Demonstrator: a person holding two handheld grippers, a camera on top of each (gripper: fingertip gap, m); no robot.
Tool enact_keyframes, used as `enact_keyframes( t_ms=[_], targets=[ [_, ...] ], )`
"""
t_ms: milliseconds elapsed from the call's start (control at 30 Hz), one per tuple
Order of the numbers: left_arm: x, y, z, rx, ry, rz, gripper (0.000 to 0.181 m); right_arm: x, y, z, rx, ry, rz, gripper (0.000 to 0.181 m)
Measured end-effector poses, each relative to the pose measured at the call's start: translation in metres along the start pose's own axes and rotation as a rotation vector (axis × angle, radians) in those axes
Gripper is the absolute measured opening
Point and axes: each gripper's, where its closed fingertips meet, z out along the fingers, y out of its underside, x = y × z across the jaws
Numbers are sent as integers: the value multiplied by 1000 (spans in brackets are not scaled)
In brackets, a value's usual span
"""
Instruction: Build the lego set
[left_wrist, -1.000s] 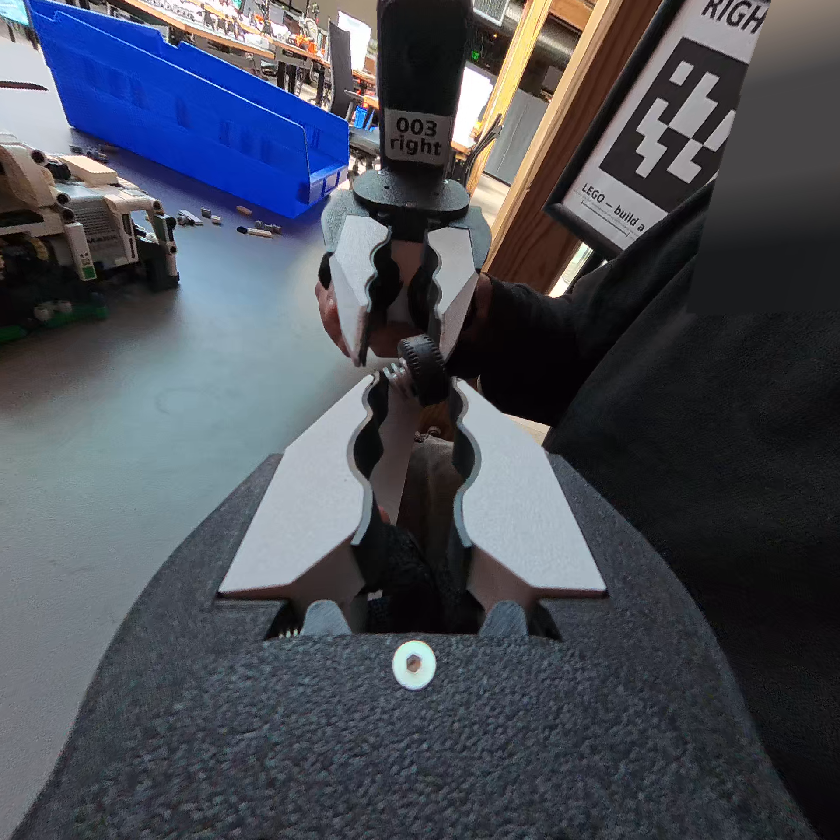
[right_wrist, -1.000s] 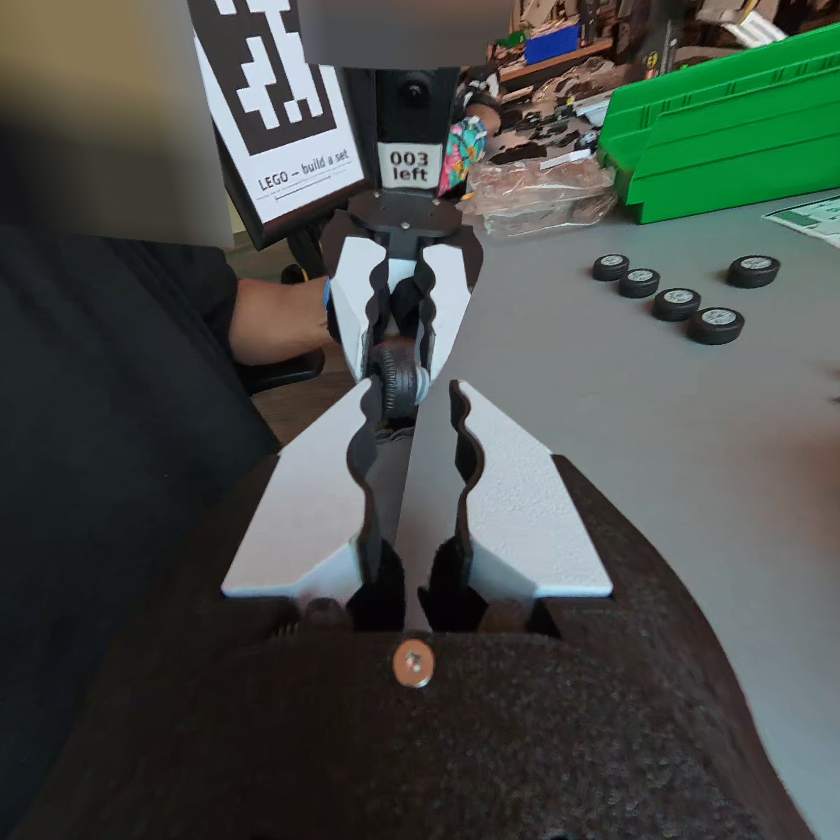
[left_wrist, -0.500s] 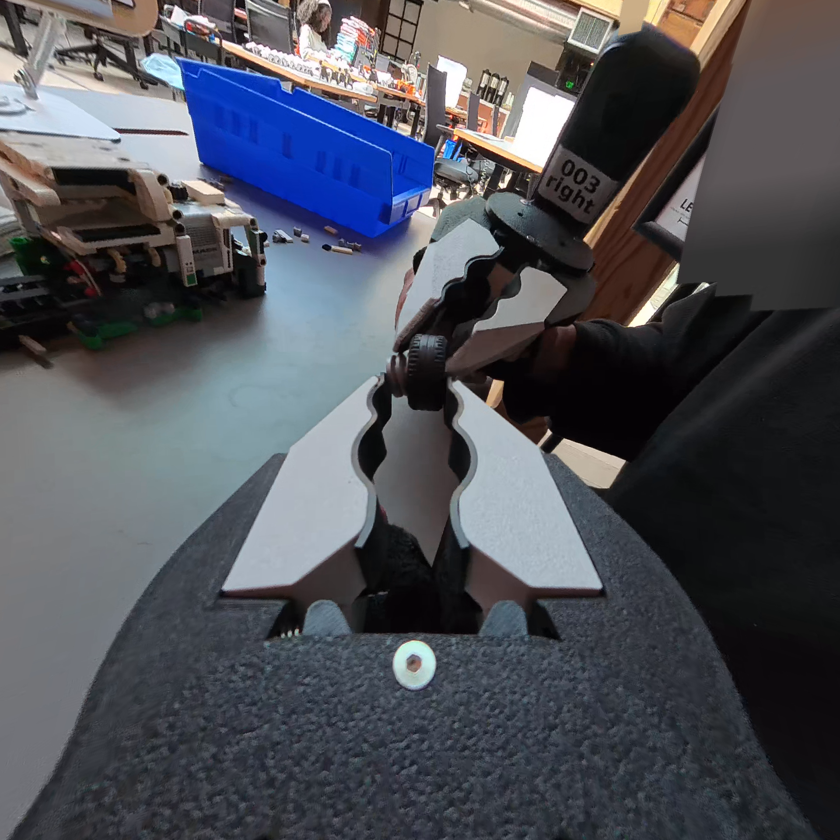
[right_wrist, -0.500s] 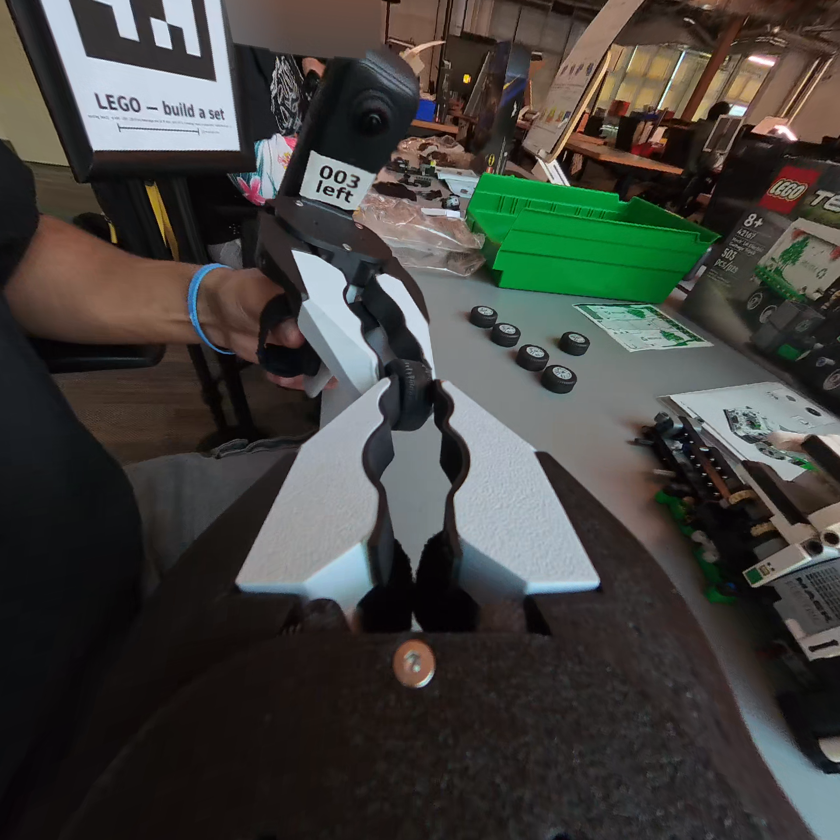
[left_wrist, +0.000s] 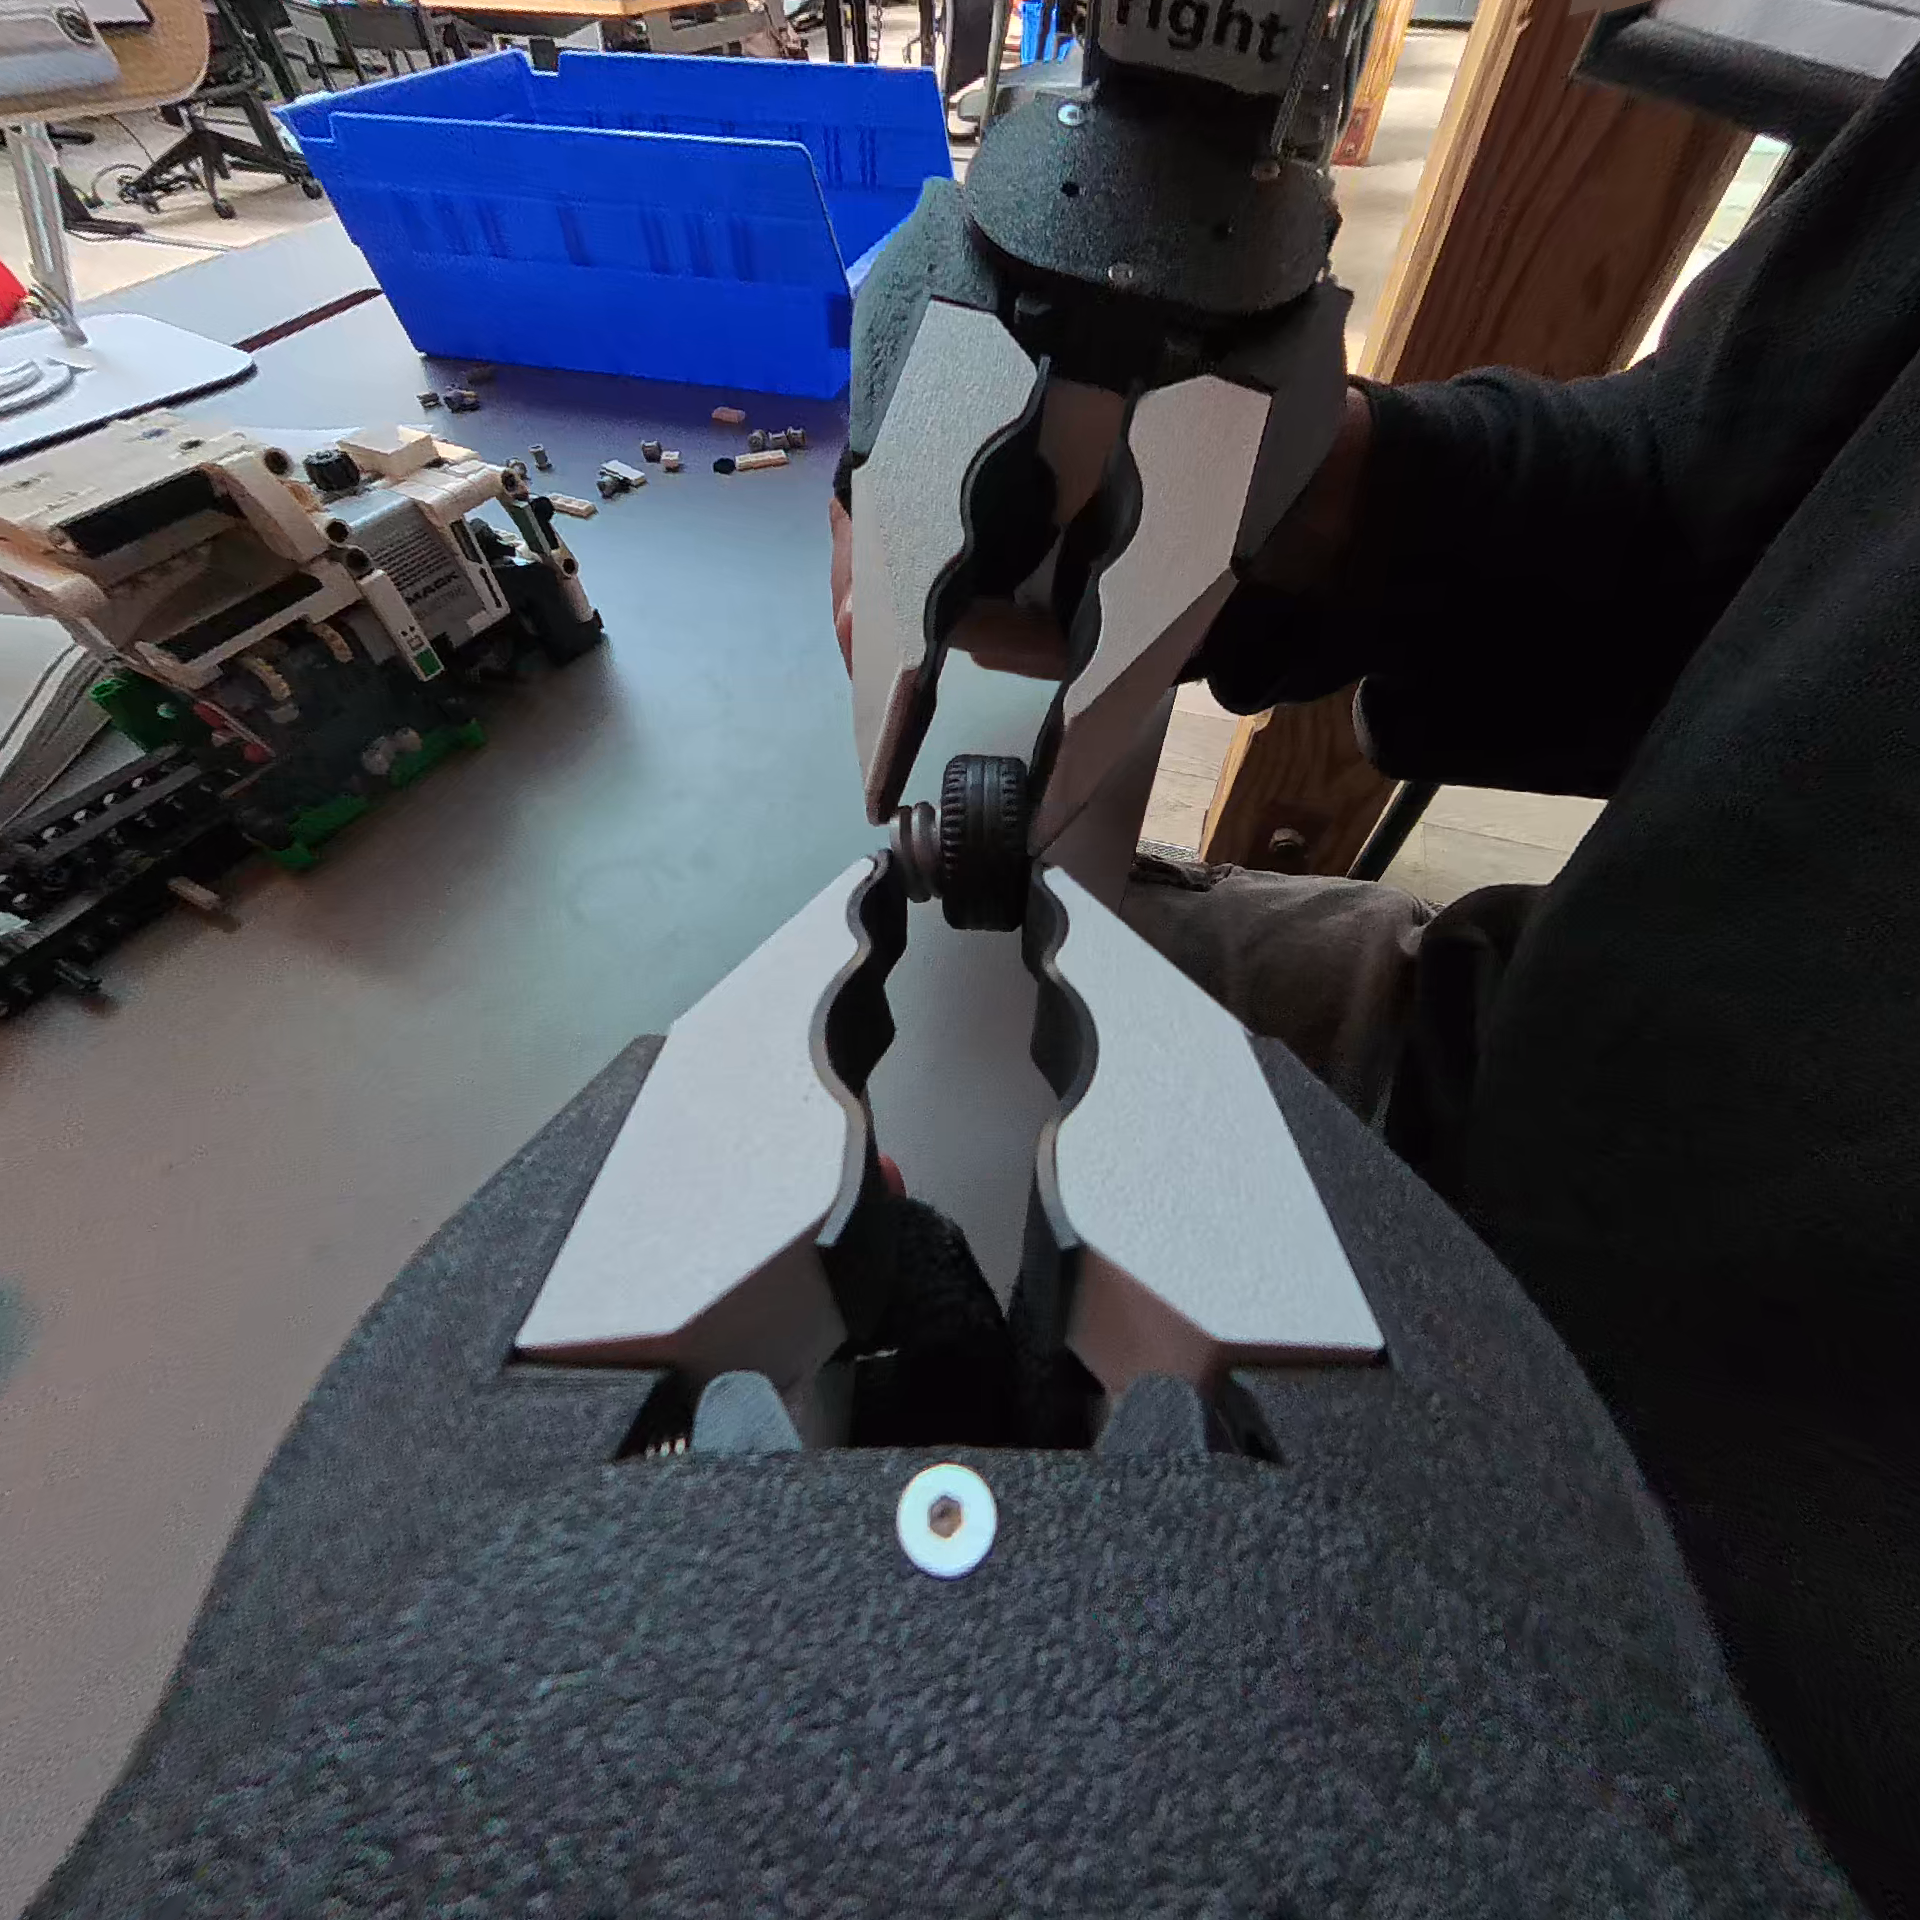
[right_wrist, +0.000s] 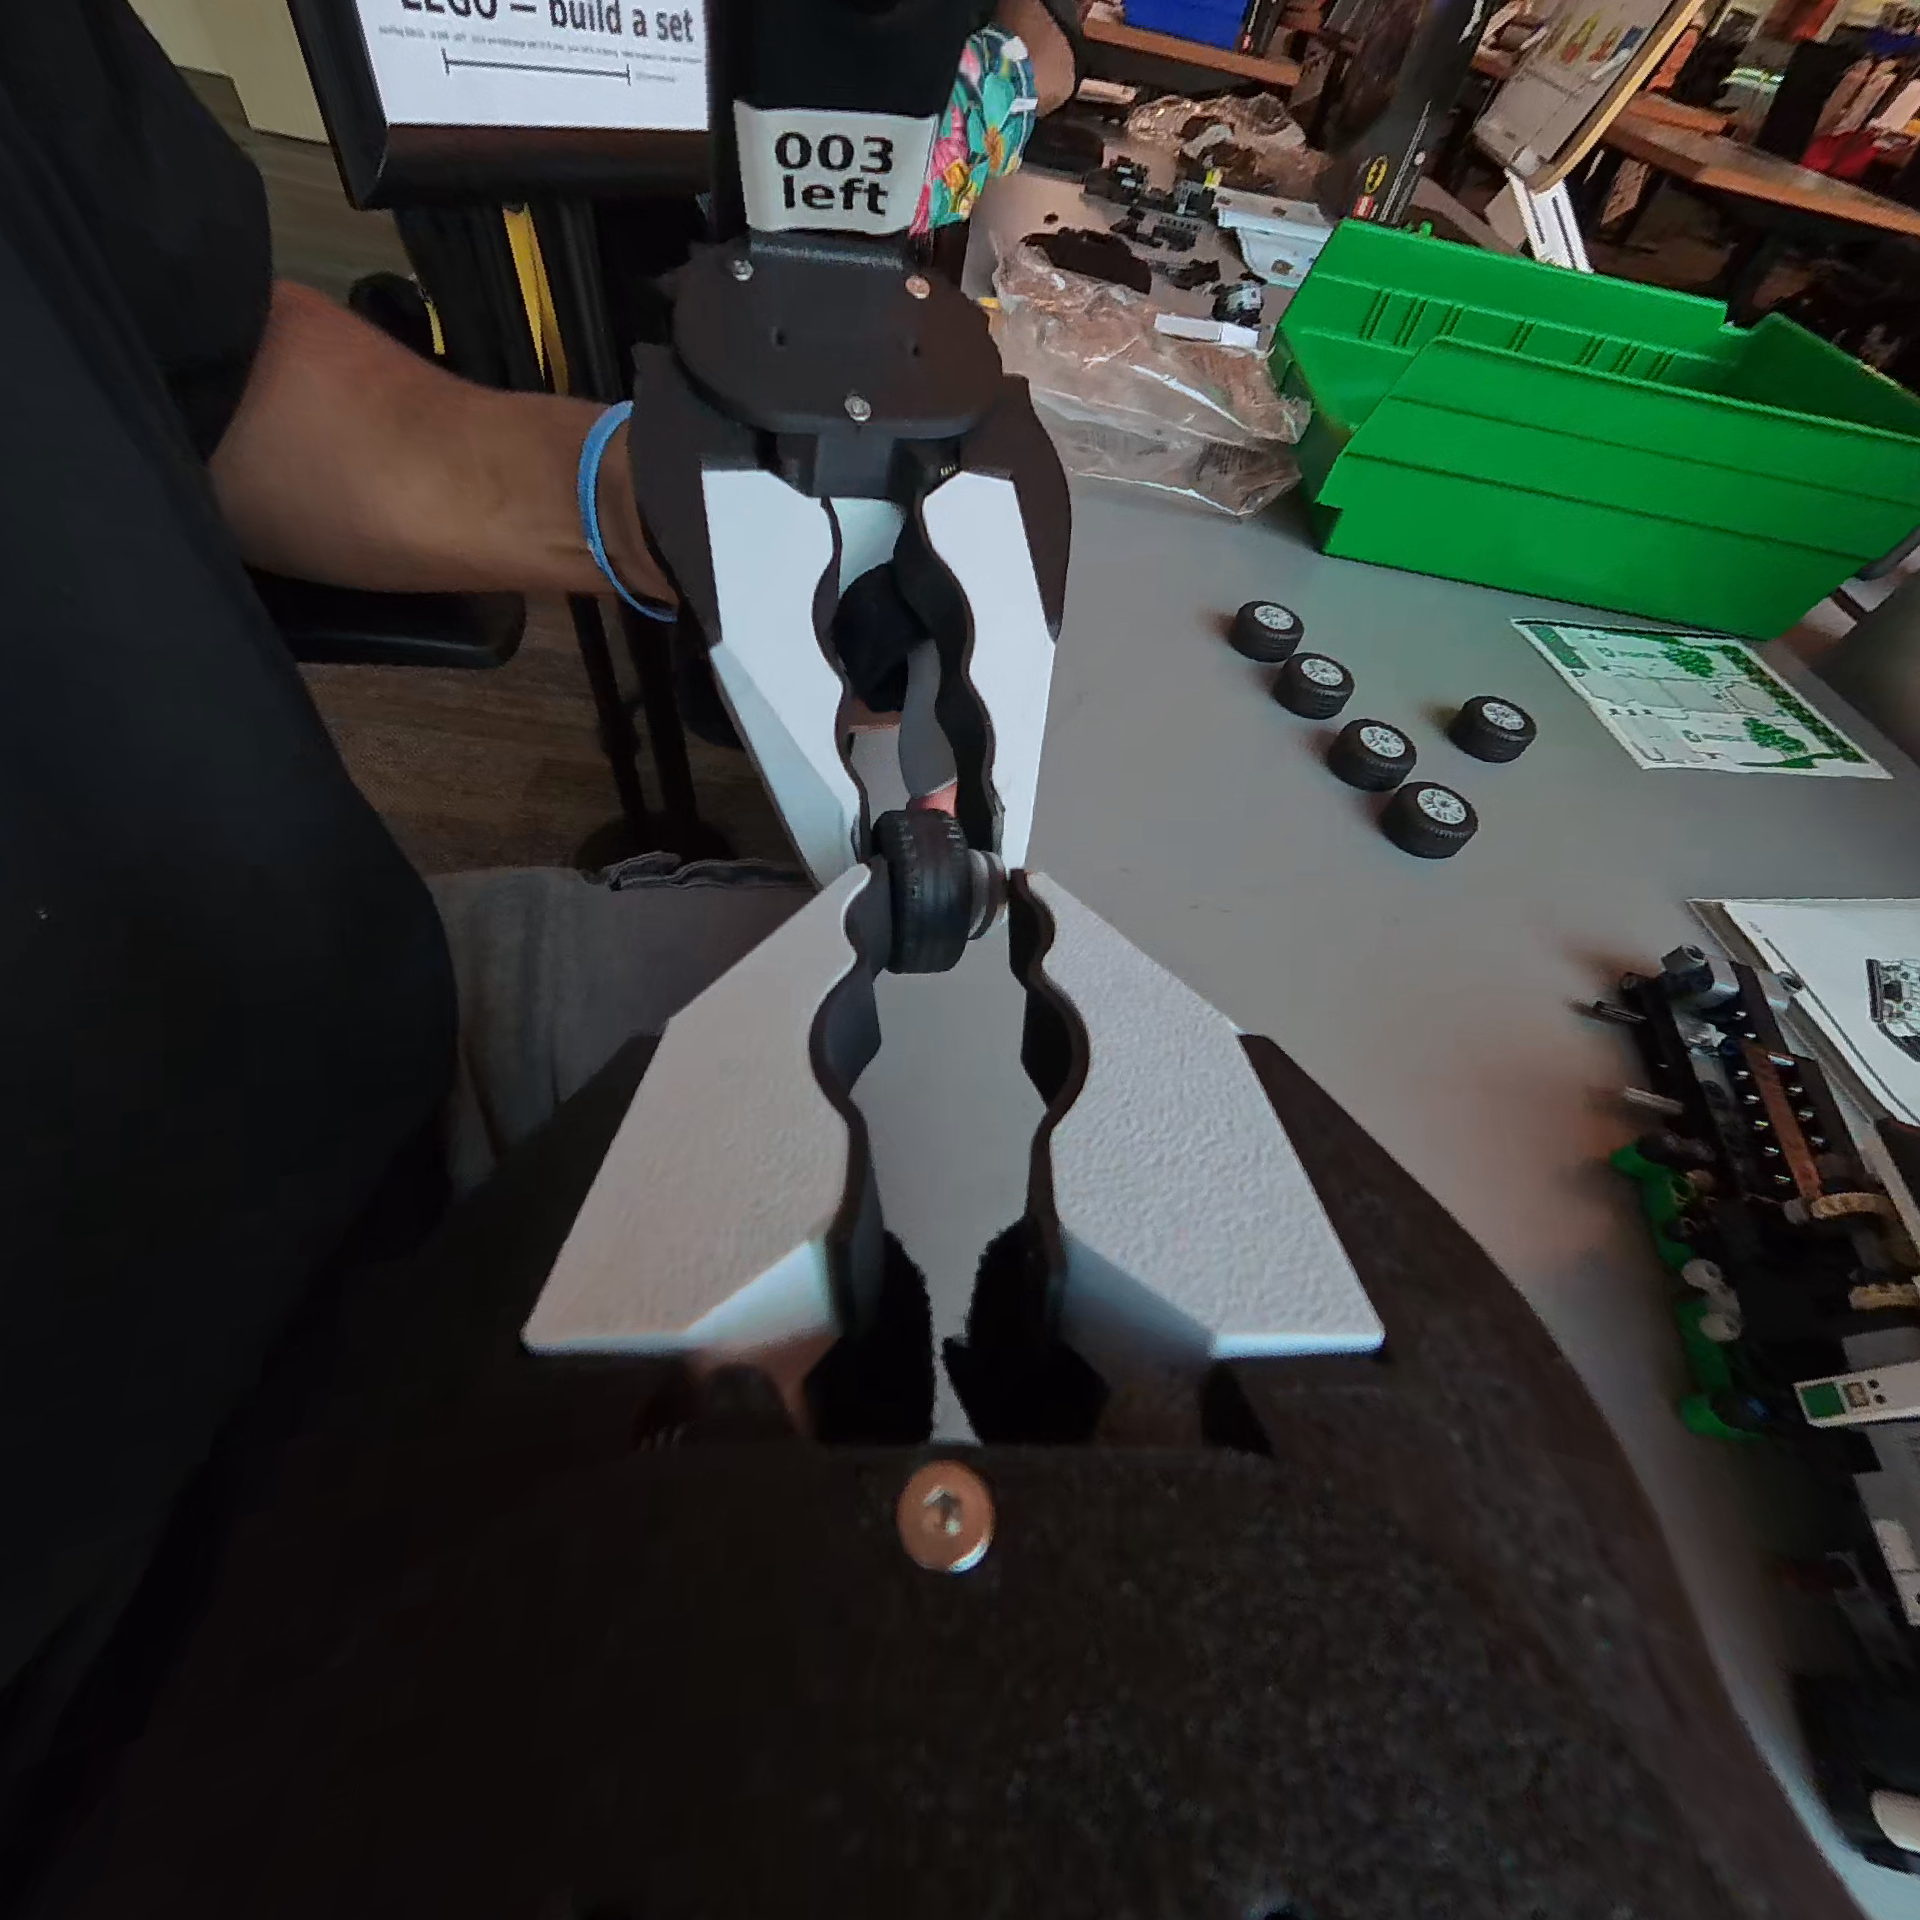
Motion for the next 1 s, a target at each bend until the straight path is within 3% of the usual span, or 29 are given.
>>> enact_keyframes(
  t_ms=[267,633,1000],
  targets=[
    [5,8,4,-73,-4,71,21,-8,9,1,-69,-67,69,21],
    [6,18,7,-158,-52,207,21,-10,19,3,-134,-10,6,17],
    [11,21,8,-237,-121,444,22,-16,19,3,-90,-96,63,13]
  ],
)
